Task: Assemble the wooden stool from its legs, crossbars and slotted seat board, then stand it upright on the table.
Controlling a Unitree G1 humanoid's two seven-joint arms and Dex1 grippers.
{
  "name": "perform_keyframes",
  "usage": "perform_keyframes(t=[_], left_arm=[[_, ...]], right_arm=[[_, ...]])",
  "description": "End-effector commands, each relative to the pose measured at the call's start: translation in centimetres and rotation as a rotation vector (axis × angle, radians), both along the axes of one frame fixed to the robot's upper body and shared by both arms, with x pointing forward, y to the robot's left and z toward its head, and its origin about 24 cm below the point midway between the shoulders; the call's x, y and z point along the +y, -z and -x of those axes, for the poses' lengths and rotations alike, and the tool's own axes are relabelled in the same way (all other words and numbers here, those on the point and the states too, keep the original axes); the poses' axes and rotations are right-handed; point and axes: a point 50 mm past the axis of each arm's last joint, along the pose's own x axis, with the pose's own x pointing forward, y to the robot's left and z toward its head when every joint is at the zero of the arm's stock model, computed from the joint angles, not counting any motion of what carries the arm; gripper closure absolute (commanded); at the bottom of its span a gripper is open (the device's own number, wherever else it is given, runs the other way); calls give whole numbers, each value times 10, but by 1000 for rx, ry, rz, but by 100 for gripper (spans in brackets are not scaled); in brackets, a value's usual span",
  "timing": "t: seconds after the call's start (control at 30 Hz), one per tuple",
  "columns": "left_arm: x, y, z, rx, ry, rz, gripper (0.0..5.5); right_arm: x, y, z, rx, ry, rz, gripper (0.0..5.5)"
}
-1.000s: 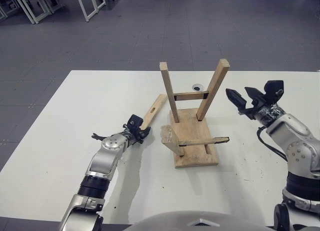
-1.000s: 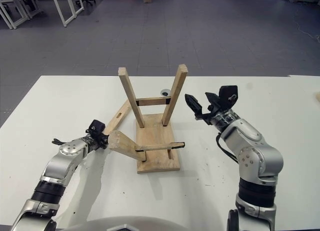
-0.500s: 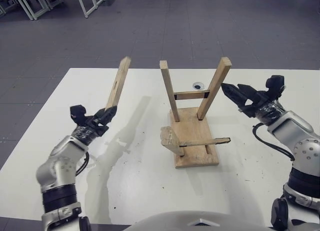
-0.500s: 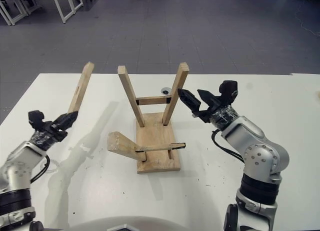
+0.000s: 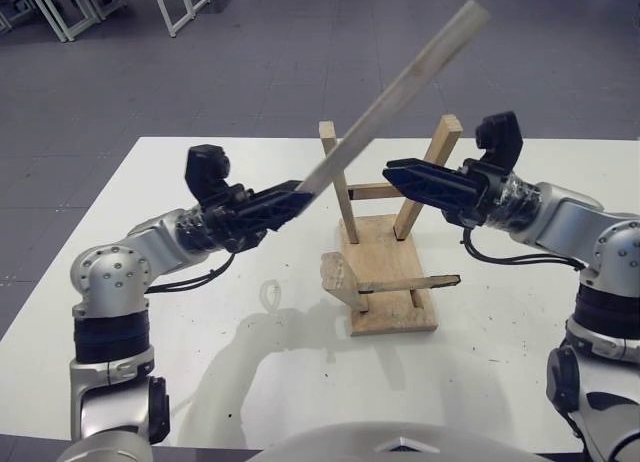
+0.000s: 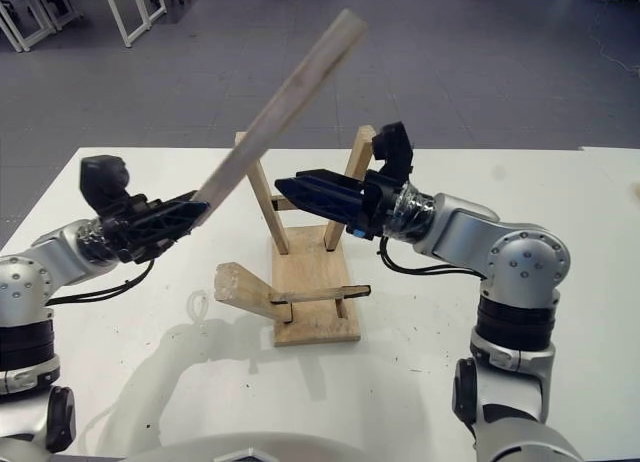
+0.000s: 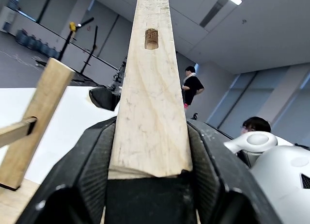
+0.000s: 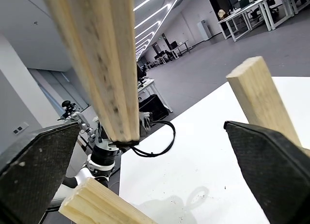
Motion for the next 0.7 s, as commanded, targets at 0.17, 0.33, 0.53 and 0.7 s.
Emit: perform_keyframes(t=[0.17, 0.33, 0.53, 0.7], left_arm=[[-13, 11, -3, 30, 39, -22, 344], [-20, 16, -4, 51, 29, -10, 344], [-30, 22, 0, 69, 20, 24, 344], [-26, 23, -2, 65, -7, 6, 344]], right_arm=[[6, -10, 6, -4, -112, -49, 25], [6, -12, 3, 0, -97, -108, 132], [10, -14, 4, 1, -60, -165, 249], [12, -12, 6, 14, -59, -160, 341]])
